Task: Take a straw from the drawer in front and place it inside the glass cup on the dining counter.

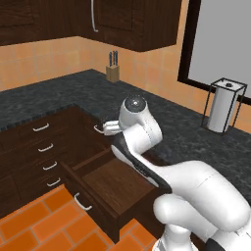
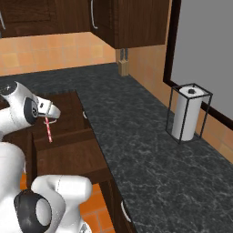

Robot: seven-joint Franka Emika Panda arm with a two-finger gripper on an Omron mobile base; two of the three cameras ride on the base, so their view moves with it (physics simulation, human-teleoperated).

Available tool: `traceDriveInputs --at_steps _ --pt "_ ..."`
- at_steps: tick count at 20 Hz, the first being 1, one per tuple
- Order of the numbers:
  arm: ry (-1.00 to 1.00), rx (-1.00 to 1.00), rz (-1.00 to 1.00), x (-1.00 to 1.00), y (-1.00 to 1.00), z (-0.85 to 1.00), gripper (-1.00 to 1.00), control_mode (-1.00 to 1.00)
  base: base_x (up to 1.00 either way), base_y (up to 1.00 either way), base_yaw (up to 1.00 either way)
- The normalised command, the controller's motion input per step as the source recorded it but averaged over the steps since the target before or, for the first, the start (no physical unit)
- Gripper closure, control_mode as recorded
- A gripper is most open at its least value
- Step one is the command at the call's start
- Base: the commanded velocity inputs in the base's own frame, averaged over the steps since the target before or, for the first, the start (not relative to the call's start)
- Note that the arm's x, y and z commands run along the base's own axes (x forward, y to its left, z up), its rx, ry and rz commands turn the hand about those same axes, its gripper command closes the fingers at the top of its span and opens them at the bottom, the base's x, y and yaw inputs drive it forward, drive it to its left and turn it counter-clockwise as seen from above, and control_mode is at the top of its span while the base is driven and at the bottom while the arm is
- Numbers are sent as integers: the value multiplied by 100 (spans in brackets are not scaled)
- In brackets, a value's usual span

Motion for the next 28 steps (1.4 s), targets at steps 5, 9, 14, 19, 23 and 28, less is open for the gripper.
traceDriveInputs --at_steps 5,9,14,19,23,28 --pt "3 17 -5 -77 -49 58 100 -100 0 0 0" --pt "7 6 -1 -62 -30 15 100 -100 0 0 0" --pt "0 0 0 -19 -5 0 100 100 -80 -13 0" --pt "0 0 0 0 0 0 100 100 -100 4 20" --pt "0 0 0 0 0 0 100 100 -59 39 89" --pt "0 0 0 0 0 0 100 100 -34 41 93"
